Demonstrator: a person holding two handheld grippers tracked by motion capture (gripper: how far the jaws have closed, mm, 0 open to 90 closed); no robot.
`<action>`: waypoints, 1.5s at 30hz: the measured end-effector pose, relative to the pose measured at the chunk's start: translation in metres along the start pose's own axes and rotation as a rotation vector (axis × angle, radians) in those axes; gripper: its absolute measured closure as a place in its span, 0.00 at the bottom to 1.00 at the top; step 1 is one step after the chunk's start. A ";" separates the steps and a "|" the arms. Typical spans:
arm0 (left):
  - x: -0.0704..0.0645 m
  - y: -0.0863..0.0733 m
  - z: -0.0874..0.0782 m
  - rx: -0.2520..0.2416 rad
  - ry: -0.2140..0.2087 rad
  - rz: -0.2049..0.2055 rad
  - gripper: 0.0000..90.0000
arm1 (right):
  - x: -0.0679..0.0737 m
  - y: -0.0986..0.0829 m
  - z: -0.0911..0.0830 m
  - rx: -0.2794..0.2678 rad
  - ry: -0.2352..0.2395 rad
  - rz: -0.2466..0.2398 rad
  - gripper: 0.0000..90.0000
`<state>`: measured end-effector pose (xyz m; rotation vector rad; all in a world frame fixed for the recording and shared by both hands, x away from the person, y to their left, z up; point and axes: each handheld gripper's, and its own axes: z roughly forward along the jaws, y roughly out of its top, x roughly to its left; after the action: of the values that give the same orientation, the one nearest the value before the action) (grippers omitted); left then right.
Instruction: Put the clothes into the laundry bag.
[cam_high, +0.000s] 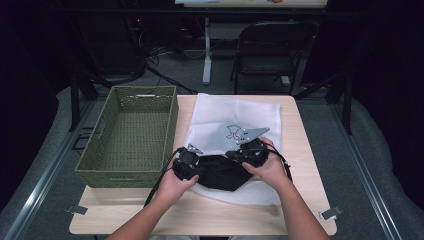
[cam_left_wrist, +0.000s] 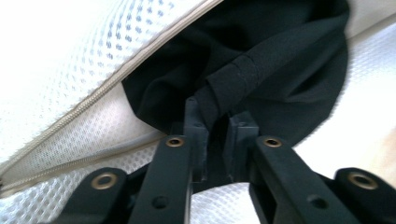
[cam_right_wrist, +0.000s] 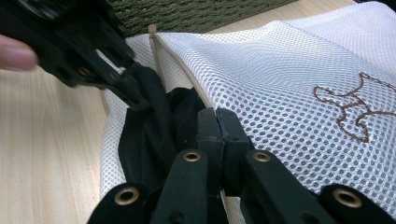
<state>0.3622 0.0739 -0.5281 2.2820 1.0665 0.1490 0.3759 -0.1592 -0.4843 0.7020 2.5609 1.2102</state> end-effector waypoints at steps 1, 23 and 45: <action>0.001 0.000 0.003 0.013 0.017 0.015 0.88 | 0.000 0.000 0.000 0.001 0.000 0.000 1.00; -0.011 -0.018 -0.028 -0.042 0.017 -0.012 0.57 | 0.000 -0.001 0.001 -0.002 0.003 0.005 1.00; -0.033 -0.009 0.016 -0.011 0.018 0.024 0.38 | 0.000 -0.001 0.000 -0.003 0.002 0.004 0.99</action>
<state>0.3398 0.0468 -0.5418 2.2885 1.0448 0.1850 0.3756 -0.1595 -0.4851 0.7064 2.5602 1.2162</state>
